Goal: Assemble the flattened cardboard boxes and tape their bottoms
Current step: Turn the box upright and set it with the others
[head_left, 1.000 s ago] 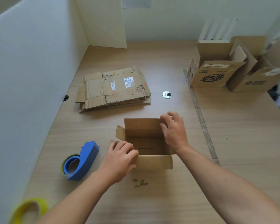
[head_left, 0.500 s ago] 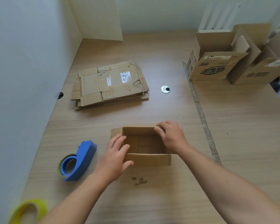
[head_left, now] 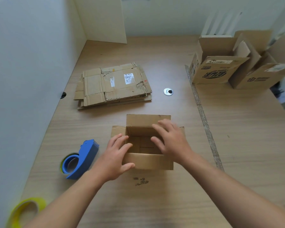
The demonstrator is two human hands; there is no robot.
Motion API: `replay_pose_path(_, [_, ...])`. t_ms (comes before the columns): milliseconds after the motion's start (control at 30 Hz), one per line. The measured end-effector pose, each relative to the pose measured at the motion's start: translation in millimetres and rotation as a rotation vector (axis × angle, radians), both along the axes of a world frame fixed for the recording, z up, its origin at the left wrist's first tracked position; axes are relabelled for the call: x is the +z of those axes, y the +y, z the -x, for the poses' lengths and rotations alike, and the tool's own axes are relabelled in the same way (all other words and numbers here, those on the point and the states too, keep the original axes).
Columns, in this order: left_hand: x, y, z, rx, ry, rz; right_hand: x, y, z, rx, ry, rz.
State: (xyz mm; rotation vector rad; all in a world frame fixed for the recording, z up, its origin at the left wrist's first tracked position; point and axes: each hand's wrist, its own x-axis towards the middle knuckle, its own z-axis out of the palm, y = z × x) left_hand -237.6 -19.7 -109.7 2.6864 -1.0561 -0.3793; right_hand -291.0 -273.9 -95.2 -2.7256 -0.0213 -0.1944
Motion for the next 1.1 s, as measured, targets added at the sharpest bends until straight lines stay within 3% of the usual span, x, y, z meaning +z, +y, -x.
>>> replay_pose_path(100, [5,2,-1,-0.009,-0.065,-0.027,0,22,20,0.185,0.219,0.006])
replay_pose_path(233, [17,7,-1,0.018,-0.138,0.013,-10,41,38,0.187,0.348,0.131])
replay_pose_path(733, [50,52,-10,-0.057,-0.233,0.045,5,81,43,-0.127,0.460,0.178])
replay_pose_path(1100, [72,-7,-19,-0.242,-0.278,0.048,30,31,86,-0.288,0.388,0.232])
